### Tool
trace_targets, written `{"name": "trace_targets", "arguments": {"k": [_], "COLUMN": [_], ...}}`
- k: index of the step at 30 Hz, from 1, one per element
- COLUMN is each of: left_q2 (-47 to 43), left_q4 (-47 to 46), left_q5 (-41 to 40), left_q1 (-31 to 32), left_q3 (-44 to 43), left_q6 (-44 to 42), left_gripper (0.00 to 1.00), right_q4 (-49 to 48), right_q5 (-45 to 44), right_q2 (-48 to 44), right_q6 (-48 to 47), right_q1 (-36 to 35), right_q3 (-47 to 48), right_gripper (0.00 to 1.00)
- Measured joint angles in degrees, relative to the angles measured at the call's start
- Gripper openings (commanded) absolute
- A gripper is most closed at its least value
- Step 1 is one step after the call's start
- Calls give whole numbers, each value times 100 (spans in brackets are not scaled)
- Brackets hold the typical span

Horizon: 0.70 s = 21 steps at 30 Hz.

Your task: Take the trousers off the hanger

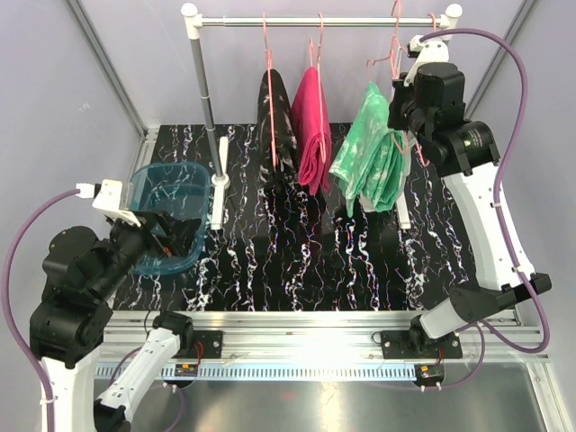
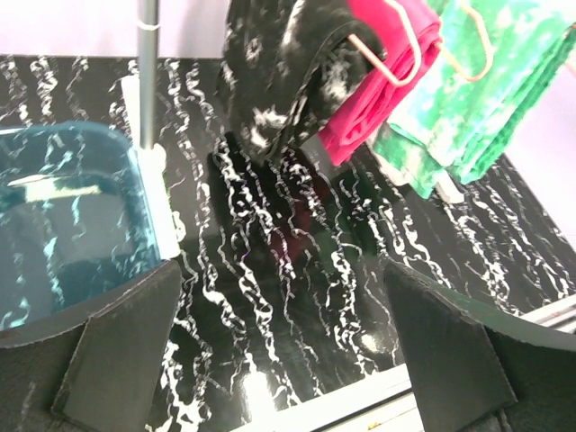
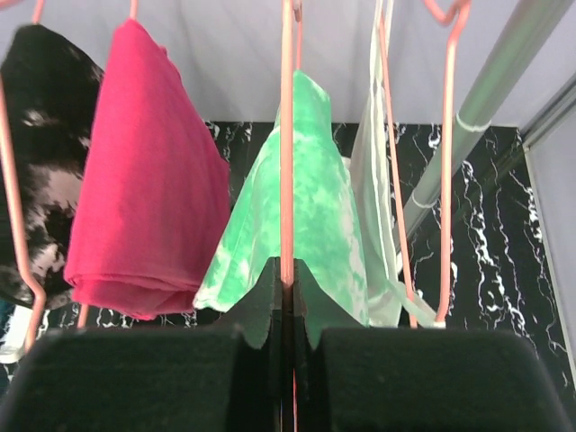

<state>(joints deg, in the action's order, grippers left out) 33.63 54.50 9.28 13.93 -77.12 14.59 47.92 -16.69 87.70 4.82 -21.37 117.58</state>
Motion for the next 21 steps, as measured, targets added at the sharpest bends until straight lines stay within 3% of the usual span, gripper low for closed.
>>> {"name": "trace_targets", "arguments": {"k": [12,21], "left_q2": [153,935], "left_q4": [-619,-1270], "left_q5": [658,1038], "left_q1": [0,92], "left_q3": [74,-111], "left_q6": [140,326], "left_gripper": [99,99], "right_q4": [-142,284], "right_q5": [245,944], "right_q2": [-63,-555], "right_q6": [-157,0], "right_q1": [0,0], "right_q3": [348,496], "right_gripper": [0,0]}}
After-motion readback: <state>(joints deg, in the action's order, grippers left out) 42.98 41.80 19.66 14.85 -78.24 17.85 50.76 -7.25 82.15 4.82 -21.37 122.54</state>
